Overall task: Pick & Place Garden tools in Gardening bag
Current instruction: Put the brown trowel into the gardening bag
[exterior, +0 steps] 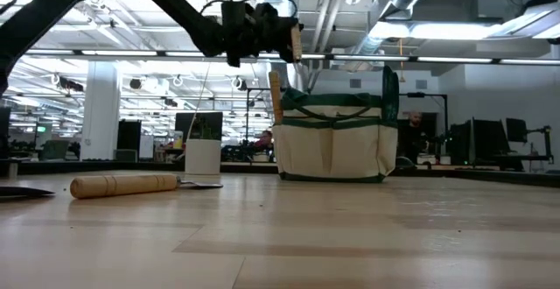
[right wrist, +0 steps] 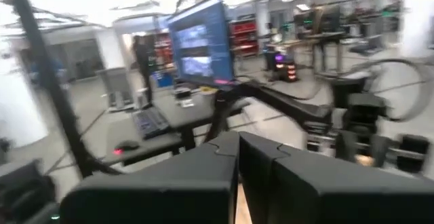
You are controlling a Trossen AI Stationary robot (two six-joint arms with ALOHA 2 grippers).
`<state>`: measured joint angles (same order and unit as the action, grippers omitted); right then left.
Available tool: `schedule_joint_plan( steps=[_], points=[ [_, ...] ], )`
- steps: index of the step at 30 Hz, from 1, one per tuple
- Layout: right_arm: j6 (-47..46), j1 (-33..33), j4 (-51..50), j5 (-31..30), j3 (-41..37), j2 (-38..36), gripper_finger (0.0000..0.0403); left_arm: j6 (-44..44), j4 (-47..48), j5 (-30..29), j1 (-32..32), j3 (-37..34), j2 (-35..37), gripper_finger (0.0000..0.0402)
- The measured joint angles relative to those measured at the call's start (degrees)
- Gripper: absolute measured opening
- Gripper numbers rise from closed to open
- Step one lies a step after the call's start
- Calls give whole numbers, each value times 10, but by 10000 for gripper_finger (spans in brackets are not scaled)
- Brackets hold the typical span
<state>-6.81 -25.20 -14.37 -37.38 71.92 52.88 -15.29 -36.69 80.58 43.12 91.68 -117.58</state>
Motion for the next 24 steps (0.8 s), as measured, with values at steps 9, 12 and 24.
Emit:
schedule_joint_plan(
  steps=[9,12,24],
  points=[
    [-12,32,0,20,0,0,0,51,2,39,-13,-1,-31,48],
    [-12,33,0,29,0,0,0,89,2,19,-15,-1,-31,48],
    [-24,46,4,29,0,17,0,132,33,-5,-16,-15,-31,48]
  ],
)
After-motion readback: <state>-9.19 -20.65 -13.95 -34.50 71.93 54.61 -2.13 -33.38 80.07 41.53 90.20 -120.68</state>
